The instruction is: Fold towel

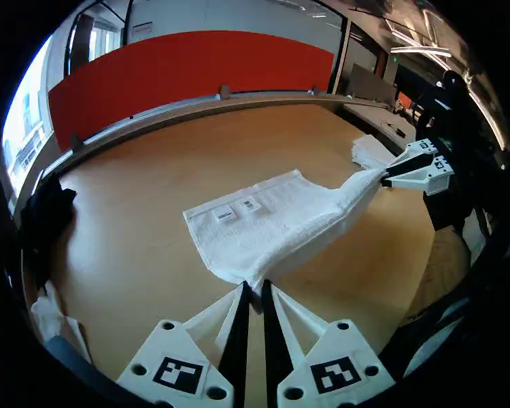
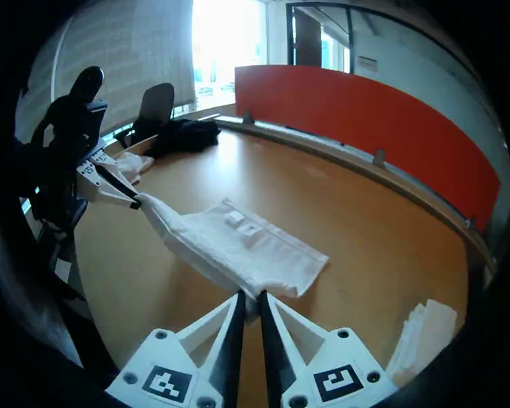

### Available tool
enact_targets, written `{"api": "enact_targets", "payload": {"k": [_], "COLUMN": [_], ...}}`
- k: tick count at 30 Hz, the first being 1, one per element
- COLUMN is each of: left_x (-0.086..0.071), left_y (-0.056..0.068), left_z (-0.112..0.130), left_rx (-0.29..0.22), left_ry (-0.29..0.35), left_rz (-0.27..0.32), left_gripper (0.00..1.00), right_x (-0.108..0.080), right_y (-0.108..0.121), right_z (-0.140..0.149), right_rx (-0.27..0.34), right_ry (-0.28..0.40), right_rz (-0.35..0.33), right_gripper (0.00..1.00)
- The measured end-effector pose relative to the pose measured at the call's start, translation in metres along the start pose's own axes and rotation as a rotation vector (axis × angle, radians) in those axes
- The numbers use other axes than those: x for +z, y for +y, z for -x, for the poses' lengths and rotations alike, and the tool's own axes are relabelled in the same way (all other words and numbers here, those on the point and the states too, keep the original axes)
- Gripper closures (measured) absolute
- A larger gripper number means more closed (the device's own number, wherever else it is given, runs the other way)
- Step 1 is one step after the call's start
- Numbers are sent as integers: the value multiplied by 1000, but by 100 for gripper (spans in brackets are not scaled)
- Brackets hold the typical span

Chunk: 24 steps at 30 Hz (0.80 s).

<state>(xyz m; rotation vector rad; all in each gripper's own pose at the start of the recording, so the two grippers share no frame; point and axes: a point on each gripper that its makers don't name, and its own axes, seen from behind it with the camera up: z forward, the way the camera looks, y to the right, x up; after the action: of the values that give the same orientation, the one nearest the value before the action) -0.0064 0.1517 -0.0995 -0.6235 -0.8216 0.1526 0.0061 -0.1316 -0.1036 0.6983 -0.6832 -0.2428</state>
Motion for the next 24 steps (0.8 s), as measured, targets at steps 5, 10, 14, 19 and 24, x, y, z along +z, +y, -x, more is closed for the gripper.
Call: {"api": "enact_targets", "payload": {"k": [5, 10, 14, 19, 24], "left_x": [-8, -16, -21, -27, -33], "left_y": [5, 8, 10, 14, 18], "left_z": [-7, -12, -14, -14, -14], "left_rx": [-8, -19, -22, -12, -9], "left_ry": [7, 9, 8, 2, -4], "left_rz": [9, 18, 23, 29, 41], "left_gripper": [88, 88, 88, 88, 88], "right_x": [-7, -15, -21, -26, -31], "right_y": [0, -1, -1, -3, -4], "right_z": [-4, -10, -13, -14, -15], "right_rx": [-4, -13, -19, -21, -23], "right_ry": [5, 11, 14, 13, 12], "right_rz": [2, 2, 1, -5, -9], "right_gripper": [85, 85, 85, 85, 85]}}
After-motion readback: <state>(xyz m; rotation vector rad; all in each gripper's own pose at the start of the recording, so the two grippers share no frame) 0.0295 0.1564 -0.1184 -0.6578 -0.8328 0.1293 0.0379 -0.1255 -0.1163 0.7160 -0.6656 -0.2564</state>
